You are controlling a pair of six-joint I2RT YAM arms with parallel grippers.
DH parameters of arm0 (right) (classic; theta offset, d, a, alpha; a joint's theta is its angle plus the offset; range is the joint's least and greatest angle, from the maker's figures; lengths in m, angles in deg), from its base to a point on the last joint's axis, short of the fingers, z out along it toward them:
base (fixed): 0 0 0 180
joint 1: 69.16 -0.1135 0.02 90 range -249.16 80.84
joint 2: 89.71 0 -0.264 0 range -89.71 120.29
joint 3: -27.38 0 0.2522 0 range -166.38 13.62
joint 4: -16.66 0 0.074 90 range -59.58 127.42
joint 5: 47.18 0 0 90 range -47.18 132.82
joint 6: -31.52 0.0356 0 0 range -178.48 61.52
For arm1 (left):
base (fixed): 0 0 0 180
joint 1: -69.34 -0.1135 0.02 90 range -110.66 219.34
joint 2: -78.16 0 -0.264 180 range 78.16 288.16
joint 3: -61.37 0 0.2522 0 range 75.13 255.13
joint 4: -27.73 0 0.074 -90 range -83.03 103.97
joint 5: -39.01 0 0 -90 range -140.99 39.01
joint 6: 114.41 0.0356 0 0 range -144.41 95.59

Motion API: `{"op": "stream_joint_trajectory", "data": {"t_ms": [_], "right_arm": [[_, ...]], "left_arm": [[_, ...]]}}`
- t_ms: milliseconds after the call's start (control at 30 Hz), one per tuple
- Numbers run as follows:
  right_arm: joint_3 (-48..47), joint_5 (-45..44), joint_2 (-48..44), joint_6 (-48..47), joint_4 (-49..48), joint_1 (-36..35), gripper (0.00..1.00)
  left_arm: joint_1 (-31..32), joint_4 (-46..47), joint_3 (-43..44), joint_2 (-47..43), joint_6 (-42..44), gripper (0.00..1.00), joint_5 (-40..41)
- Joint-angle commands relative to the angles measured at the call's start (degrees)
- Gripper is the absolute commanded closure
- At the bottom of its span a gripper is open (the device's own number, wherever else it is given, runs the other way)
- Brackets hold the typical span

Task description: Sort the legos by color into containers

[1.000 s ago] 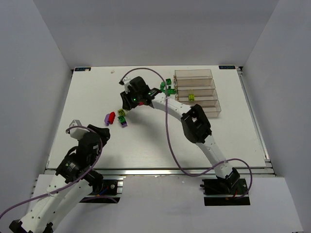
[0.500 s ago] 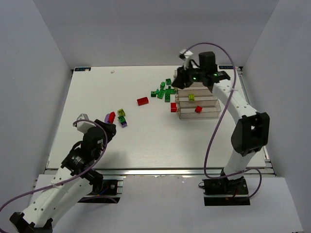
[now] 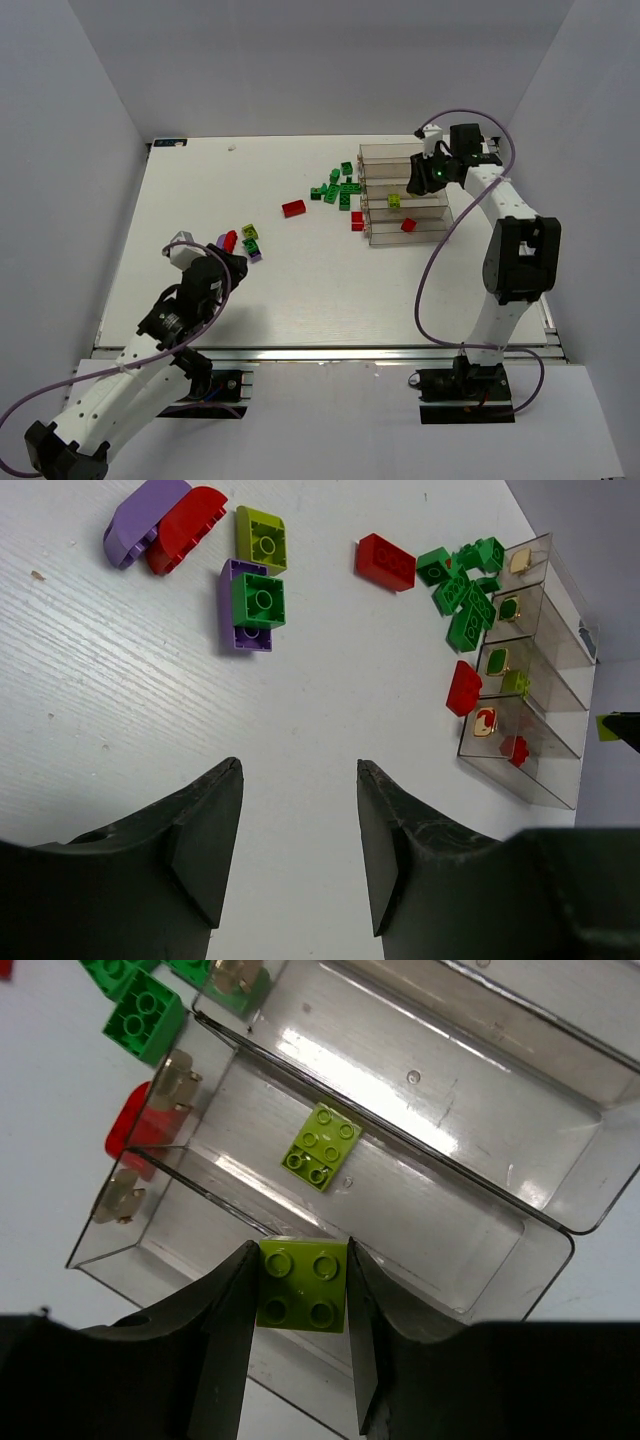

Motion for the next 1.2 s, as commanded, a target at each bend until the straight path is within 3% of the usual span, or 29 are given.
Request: {"op": "stream_joint_trajectory", "data": {"t_ms": [0,333,400,500,700,833,967,1067,1100,1167], "right_arm": [[-2.9,-2.4,2.3,-1.2,-0.2,-0.2,0.96],[-8.4,-4.3,9.8,-1.6,-0.9,0.2,0.71],[-8.9,-4.2,10.6,-1.9,-0.7,0.2,0.61],[-8.7,-4.2,10.8,-2.2,-0.9,0.2,0.37],[-9.1,0.1,8.8,-1.6,0.5,1.0,0.32],[-9.4,13.2,3.2,-8.7,6.4,1.6,0.28],[-1.3,28.4,-7.5,-13.1,4.1,1.0,0.35],[3.6,31.9,-12.3,-13.9,3.9,-0.5,0.6],[4.8,32.5,-13.4,-14.2,4.2,-1.0,0.73],[7.9,33.7,-16.2,-14.4,4.2,-1.8,0.79]], "left_arm": [[-0.3,1.7,0.0,0.7,-0.2,0.41,-1.1],[-0.3,0.8,0.5,0.9,-0.3,0.39,-0.5],[-0.3,1.0,0.7,1.5,-0.2,0.36,-0.4],[-0.3,2.0,1.6,3.2,0.5,0.32,-0.3],[-0.6,1.2,7.3,10.1,5.1,0.26,0.8],[-3.9,0.0,14.7,18.8,9.5,0.26,-1.2],[-9.6,1.2,20.6,27.6,15.2,0.37,-8.4],[-13.7,0.3,26.7,36.7,20.0,0.53,-13.8],[-15.3,0.1,28.2,39.0,21.0,0.57,-15.1],[-17.3,-0.7,32.4,45.0,23.4,0.62,-18.4]]}}
